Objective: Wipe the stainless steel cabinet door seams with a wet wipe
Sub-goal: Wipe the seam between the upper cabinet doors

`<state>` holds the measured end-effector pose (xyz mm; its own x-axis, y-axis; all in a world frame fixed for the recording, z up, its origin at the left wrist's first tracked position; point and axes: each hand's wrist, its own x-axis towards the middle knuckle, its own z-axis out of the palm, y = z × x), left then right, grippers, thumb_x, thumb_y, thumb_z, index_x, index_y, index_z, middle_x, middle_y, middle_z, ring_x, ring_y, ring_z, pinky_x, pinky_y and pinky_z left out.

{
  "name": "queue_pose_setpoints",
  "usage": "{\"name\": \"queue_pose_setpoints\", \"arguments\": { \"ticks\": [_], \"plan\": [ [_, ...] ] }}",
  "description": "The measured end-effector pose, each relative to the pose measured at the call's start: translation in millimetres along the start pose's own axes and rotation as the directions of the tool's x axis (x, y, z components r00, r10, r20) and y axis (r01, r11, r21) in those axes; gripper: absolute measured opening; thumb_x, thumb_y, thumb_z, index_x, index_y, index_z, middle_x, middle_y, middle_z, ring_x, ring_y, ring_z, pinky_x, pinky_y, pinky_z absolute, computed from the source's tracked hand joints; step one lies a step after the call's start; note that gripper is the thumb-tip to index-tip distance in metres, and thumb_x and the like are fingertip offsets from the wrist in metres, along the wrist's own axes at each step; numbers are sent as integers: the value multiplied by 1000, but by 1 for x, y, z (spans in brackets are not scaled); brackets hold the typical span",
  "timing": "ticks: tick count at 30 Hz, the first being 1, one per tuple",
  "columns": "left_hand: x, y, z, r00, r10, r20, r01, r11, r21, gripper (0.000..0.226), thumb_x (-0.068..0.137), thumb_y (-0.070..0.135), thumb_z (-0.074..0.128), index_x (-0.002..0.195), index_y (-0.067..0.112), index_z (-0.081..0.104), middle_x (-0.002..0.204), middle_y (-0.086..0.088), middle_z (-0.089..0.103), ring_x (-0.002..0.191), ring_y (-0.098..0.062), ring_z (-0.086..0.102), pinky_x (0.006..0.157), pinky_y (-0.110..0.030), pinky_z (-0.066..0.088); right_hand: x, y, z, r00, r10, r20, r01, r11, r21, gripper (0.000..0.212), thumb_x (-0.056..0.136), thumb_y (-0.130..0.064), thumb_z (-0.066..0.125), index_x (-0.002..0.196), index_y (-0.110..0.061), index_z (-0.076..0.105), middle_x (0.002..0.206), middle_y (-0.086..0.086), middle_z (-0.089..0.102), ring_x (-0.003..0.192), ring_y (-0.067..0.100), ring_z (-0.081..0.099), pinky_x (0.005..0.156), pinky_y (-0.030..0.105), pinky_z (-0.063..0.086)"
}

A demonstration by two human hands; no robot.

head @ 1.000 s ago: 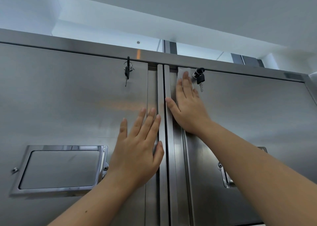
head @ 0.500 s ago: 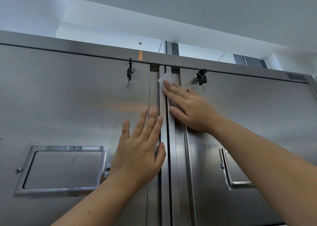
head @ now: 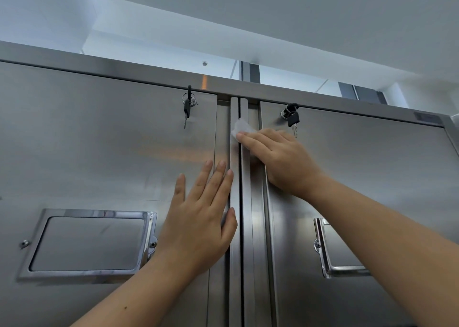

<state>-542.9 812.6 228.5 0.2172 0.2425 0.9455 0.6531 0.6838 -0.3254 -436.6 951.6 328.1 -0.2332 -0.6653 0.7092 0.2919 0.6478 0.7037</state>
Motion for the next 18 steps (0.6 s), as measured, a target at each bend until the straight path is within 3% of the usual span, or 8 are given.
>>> {"name": "queue_pose_setpoints", "arguments": {
  "ticks": [4,7,12,15,18],
  "plan": [
    [-1,0,0,1000,2,1,-2,1000,-1,59,86,34,30,135,7,45,144,-10,38,133,-31,33,100,-60,26,0,-11,6,984,174,26,-175,984,39,45,80,7,37,121,10,55,113,26,59,97,40,61,72,41,52],
    [0,0,0,1000,-1,-1,1,1000,-10,59,85,34,30,135,7,45,144,-10,38,133,-31,33,99,-60,28,4,-16,8,945,303,121,-306,952,6,56,84,7,43,139,-1,38,132,21,43,116,36,45,87,38,41],
    [0,0,1,1000,4,-8,-4,1000,-7,58,86,34,30,135,7,45,143,-11,39,133,-30,33,100,-59,24,8,-37,12,868,464,178,-474,880,19,54,96,-17,34,148,-10,20,152,16,20,139,30,18,112,38,17],
    [-1,0,1,1000,4,-14,-4,1000,-14,58,85,34,31,135,7,44,143,-11,39,133,-30,33,100,-59,24,7,-48,19,792,546,272,-583,810,72,57,99,-29,28,150,-14,4,157,15,-2,144,28,-7,114,41,-1],
    [-1,0,1,1000,4,-16,-4,1000,-18,59,85,34,31,136,6,43,143,-11,39,133,-30,33,100,-60,27,6,-51,22,771,556,310,-612,782,120,62,99,-41,23,149,-17,-6,156,11,-13,142,24,-17,113,39,-10]
  ]
}}
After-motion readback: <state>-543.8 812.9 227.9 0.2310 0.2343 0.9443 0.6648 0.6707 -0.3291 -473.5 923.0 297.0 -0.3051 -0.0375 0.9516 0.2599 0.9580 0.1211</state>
